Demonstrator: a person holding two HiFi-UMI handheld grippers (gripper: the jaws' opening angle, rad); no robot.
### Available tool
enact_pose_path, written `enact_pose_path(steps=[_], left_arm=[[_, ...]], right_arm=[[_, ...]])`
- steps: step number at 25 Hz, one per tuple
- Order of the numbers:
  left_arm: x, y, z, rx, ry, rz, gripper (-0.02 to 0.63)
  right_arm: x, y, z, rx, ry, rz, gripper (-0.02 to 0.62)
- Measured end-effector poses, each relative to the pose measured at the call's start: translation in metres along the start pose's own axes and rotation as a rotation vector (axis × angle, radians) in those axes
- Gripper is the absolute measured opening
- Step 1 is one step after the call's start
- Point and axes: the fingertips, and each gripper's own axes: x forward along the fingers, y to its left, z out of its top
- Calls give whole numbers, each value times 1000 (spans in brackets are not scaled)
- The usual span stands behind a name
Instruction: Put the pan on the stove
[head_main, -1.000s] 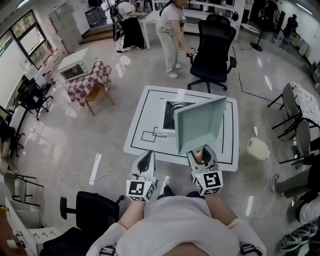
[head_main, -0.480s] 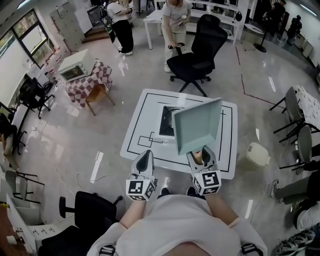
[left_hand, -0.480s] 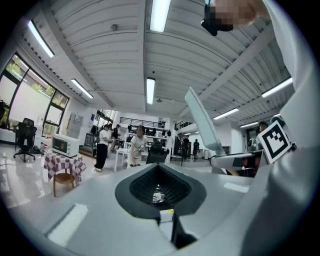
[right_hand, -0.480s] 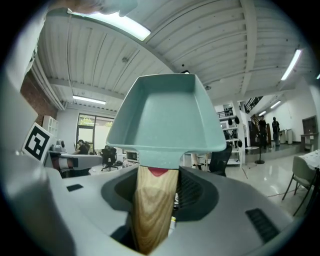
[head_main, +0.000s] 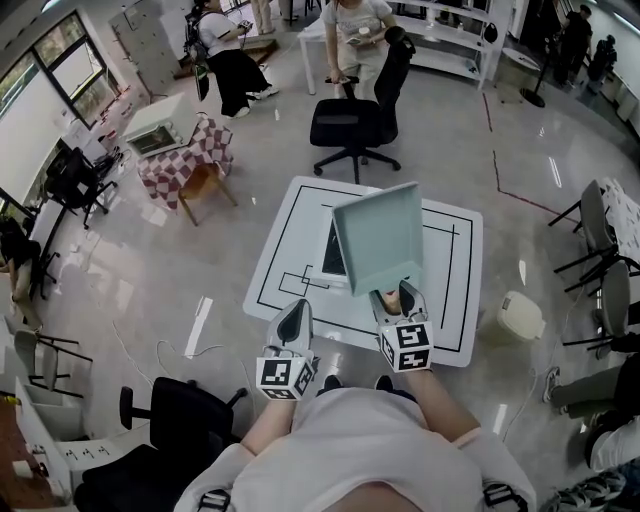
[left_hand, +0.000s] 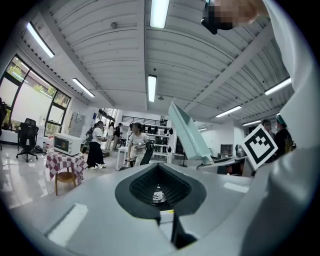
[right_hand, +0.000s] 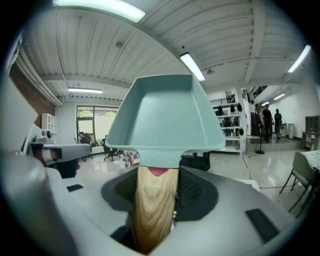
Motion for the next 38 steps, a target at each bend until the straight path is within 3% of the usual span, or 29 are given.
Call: enact_pose_path(steps=[9, 20, 27, 31, 38], left_arm=[[4, 12, -8, -7, 24, 4, 11], [8, 18, -16, -17, 46, -10, 11], [11, 19, -21, -24, 61, -19, 11], [13, 18, -24, -29, 67, -25, 11], [16, 17, -23, -35, 66, -29, 11]], right_arm=[[66, -21, -45, 48, 240, -45, 186], [111, -42, -132, 89, 665, -43, 186], [134, -55, -171, 127, 865, -27, 186], [135, -57, -176, 127, 958, -40, 186], [148, -72, -181, 38, 984, -44, 186]])
